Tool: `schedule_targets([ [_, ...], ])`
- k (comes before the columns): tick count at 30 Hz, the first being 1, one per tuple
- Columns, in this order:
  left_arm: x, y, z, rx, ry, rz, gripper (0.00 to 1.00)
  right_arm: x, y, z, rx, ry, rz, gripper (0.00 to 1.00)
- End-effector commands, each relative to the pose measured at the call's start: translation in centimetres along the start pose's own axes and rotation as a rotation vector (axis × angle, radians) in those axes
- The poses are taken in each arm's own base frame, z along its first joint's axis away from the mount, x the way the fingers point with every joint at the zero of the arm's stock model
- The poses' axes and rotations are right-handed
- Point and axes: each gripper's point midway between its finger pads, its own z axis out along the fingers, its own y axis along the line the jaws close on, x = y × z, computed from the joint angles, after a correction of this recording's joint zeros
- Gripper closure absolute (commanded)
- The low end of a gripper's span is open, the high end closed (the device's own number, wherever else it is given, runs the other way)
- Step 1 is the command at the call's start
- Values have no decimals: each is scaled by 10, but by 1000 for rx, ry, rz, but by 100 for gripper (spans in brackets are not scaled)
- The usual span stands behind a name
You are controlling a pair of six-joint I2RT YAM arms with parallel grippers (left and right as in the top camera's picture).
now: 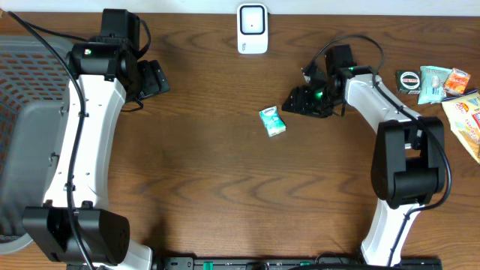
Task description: Scan the item barcode
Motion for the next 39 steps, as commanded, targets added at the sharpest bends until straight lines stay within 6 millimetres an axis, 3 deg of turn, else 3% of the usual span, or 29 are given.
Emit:
schedule_targets([
  [1,-1,3,1,-18,-2,0,2,0,12,-3,19,-11,-90,33],
  [5,-1,3,1,-18,-2,0,2,4,25,4,12,-1,-131,35],
  [9,-1,3,1,-18,-2,0,2,9,42,14,13,6,-213,48],
  [12,-1,3,1,-18,-2,0,2,14,53,20,13,15,-280,50],
  [18,-1,3,1,-18,-2,0,2,15,47,27,128,12,-315,50],
  [28,-1,3,1,-18,-2,0,2,21,41,39,150,39,-313,54],
  [31,-1,3,1,-18,-2,0,2,24,37,45,154,56,-288,64],
  [34,-1,3,1,-18,-2,0,2,29,37,51,132,80,-281,88],
  [36,-1,3,1,-18,-2,0,2,32,42,53,103,90,-280,99],
  [39,-1,3,1,-18,-2,0,2,34,48,53,68,97,-279,99],
])
